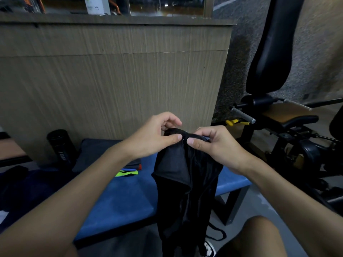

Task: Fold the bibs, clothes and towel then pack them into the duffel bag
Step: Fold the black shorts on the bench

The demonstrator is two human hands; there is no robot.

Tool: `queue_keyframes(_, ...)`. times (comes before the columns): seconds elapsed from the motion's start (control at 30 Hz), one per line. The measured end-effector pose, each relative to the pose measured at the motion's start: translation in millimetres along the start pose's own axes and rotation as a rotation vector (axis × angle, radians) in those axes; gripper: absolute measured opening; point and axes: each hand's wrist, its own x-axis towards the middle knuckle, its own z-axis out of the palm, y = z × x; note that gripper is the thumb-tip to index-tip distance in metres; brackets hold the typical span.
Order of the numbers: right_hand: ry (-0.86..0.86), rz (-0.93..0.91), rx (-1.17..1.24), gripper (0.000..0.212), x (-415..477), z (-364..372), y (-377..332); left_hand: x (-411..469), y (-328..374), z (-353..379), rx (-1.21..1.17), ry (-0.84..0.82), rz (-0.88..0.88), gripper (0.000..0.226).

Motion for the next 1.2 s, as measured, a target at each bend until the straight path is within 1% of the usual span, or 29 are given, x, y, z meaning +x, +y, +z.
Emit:
queue_keyframes(0.03,0.016,-0.004,0.013,0.017,0,0,-1,-1,-2,3,0.014,0.063,-0.035,0.031)
queue_keyframes(0.1,0.041,-0.012,0.027,0.019,1,0,-1,-2,-2,9,-0.032,0.177,-0.179,0.035)
queue_keyframes(0.17,0.068,-0.012,0.022,0.019,2,-1,-1,-4,-2,13,-0.061,0.205,-0.322,0.040)
queue_keyframes(0.2,0.085,-0.009,0.024,0.019,2,-1,0,-5,-2,14,-0.031,0.190,-0.347,0.041)
queue_keyframes(0.27,0.125,-0.012,0.027,0.018,2,0,1,-7,-5,17,-0.040,0.149,-0.346,0.038)
queue_keyframes(0.37,0.179,-0.017,0.002,0.017,4,1,1,-12,-1,18,-0.150,0.086,-0.331,0.021)
queue_keyframes(0.43,0.195,-0.020,-0.017,0.015,5,2,1,-12,0,20,-0.177,0.066,-0.327,0.011)
queue_keyframes(0.47,0.199,-0.021,-0.028,0.014,5,1,1,-13,0,20,-0.178,0.071,-0.328,0.009)
queue_keyframes(0.57,0.212,-0.023,-0.054,0.014,5,0,0,-10,-4,24,-0.173,0.124,-0.314,0.013)
queue_keyframes(0.63,0.231,-0.021,-0.045,0.014,5,-1,-1,-9,-5,26,-0.209,0.138,-0.313,0.008)
queue_keyframes(0.67,0.240,-0.020,-0.041,0.014,5,-1,-2,-10,-3,27,-0.227,0.117,-0.306,0.011)
queue_keyframes(0.73,0.250,-0.022,-0.044,0.013,4,-1,-3,-12,-2,31,-0.234,0.057,-0.284,0.025)
queue_keyframes(0.83,0.256,-0.004,-0.042,0.013,3,0,-4,-14,1,33,-0.208,0.049,-0.252,0.010)
queue_keyframes(1.03,0.302,0.107,-0.037,0.015,-1,-5,-5,-13,2,28,-0.210,0.176,-0.265,0.010)
queue_keyframes(1.1,0.304,0.124,-0.113,0.017,0,-4,-5,-11,2,27,-0.182,0.208,-0.255,0.014)
queue_keyframes(1.2,0.310,0.159,-0.311,0.023,1,-4,-6,-10,2,26,-0.148,0.236,-0.217,0.024)
